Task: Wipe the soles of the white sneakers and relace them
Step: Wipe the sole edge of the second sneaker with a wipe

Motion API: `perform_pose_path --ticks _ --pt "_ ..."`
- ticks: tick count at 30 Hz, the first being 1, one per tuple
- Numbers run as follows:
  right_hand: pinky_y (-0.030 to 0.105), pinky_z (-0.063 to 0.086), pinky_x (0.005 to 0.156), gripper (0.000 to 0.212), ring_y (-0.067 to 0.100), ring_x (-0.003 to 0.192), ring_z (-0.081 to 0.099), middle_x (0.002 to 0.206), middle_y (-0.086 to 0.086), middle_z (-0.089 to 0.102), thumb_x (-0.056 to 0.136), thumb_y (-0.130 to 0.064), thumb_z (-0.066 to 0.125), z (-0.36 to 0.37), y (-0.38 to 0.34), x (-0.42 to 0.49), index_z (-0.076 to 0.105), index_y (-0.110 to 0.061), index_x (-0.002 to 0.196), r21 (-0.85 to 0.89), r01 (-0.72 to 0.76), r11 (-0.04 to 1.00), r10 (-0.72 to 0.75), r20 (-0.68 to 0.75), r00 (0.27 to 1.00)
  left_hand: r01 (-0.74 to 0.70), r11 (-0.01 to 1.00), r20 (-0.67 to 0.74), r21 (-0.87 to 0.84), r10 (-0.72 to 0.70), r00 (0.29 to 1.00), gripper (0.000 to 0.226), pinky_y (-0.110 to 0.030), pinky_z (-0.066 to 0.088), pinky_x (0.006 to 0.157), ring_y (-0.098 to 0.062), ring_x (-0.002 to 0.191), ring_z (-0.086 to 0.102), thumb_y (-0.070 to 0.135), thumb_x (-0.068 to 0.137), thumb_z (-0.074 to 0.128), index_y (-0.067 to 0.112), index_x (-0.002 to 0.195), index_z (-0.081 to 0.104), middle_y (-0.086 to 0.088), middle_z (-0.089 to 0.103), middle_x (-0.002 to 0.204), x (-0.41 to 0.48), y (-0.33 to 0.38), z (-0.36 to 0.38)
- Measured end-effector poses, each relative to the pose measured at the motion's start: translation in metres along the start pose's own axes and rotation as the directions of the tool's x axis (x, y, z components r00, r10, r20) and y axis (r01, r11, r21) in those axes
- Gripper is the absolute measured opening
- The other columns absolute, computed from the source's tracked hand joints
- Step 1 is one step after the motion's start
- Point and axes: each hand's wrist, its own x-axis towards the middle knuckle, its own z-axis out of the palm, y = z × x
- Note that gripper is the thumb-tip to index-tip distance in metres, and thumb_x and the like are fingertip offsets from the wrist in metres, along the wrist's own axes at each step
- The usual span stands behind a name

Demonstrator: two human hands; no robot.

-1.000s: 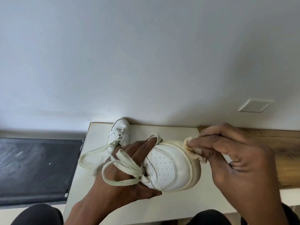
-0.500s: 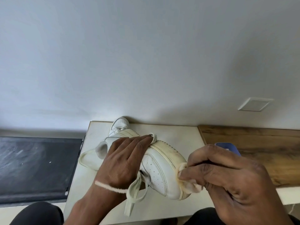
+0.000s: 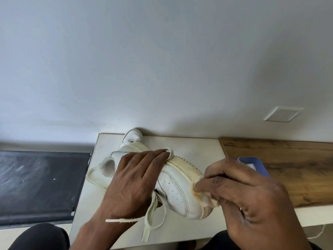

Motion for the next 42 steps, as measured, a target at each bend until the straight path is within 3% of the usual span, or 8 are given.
perform_pose_path --ticks 12,15,18,20,25,30,35,42 --pt "0.013 0.051 0.069 0.024 0.000 0.080 0.064 0.086 -0.016 0.065 0.075 -0.004 0.072 -0.006 0.009 0.011 0.081 -0.024 0.084 0.035 -0.069 0.997 0.068 0.015 0.998 -0.039 0.999 -0.057 -0.013 0.038 0.998 0.087 -0.046 0.044 0.100 -0.022 0.128 0.062 0.013 0.068 0.093 0.016 0.143 0.050 0.003 0.062 0.145 0.002 0.005 -0.001" --pt "0.008 0.043 0.077 0.029 -0.003 0.084 0.057 0.086 -0.017 0.063 0.069 -0.003 0.072 -0.007 0.003 0.011 0.079 -0.029 0.081 0.003 0.045 0.999 -0.045 0.119 0.992 -0.068 0.997 -0.097 -0.029 0.065 0.993 0.038 -0.048 0.046 0.099 -0.023 0.127 0.064 0.029 0.108 0.046 0.011 0.140 0.060 0.001 0.064 0.143 0.003 0.010 -0.003" --pt "0.003 0.032 0.087 0.036 -0.005 0.080 0.056 0.086 -0.019 0.061 0.063 -0.004 0.074 -0.009 0.006 0.012 0.077 -0.035 0.081 -0.009 0.113 0.994 -0.108 0.227 0.968 -0.068 0.997 -0.053 -0.026 0.066 0.996 0.055 -0.051 0.047 0.097 -0.023 0.126 0.065 0.030 0.113 0.020 0.008 0.136 0.065 0.000 0.066 0.141 0.005 0.014 -0.005" --pt "0.000 0.036 0.082 0.038 -0.007 0.081 0.058 0.086 -0.021 0.060 0.066 -0.001 0.072 -0.010 0.011 0.014 0.078 -0.035 0.082 0.056 0.040 0.998 -0.054 0.277 0.959 -0.102 0.995 -0.071 -0.003 0.101 0.992 0.037 -0.051 0.046 0.099 -0.022 0.128 0.063 0.016 0.106 0.046 0.012 0.140 0.060 0.002 0.064 0.143 0.003 0.015 -0.002" --pt "0.005 0.045 0.067 0.025 0.004 0.082 0.066 0.090 -0.016 0.068 0.081 -0.006 0.073 0.004 0.024 0.016 0.077 -0.031 0.081 0.205 -0.245 0.948 0.203 0.207 0.957 -0.084 0.996 0.020 -0.022 0.084 0.996 0.086 -0.056 0.043 0.100 -0.017 0.133 0.058 -0.002 0.069 0.086 0.018 0.144 0.050 0.006 0.059 0.148 0.003 0.015 0.000" --pt "0.035 0.048 0.062 0.024 0.033 0.073 0.056 0.088 0.014 0.074 0.073 -0.035 0.074 -0.001 0.038 0.000 0.071 -0.011 0.078 0.821 -0.544 0.172 0.617 0.340 0.709 -0.056 0.997 0.017 -0.059 0.057 0.998 0.077 -0.058 0.040 0.104 -0.015 0.136 0.055 0.020 0.079 0.085 0.019 0.146 0.048 0.007 0.057 0.149 0.004 0.012 -0.004" --pt "0.026 0.028 0.046 0.035 0.023 0.039 0.042 0.048 0.014 0.042 0.067 -0.028 0.072 0.037 0.052 -0.036 0.051 -0.002 0.057 0.527 -0.677 -0.514 0.449 0.838 0.311 -0.055 0.997 0.008 -0.059 0.055 0.998 0.081 -0.056 0.034 0.109 -0.012 0.139 0.051 0.003 0.075 0.083 0.021 0.146 0.048 0.010 0.058 0.148 0.005 0.010 -0.009" --pt "0.020 0.010 0.047 0.043 0.004 0.033 0.046 0.048 -0.006 0.060 0.061 -0.057 0.090 0.043 0.053 -0.033 0.078 -0.018 0.070 0.358 -0.804 -0.475 0.036 0.921 0.389 -0.127 0.992 0.068 -0.007 0.127 0.990 0.063 -0.063 0.033 0.107 -0.015 0.143 0.050 -0.001 0.094 0.030 0.023 0.147 0.052 0.010 0.058 0.149 0.002 0.014 0.001"
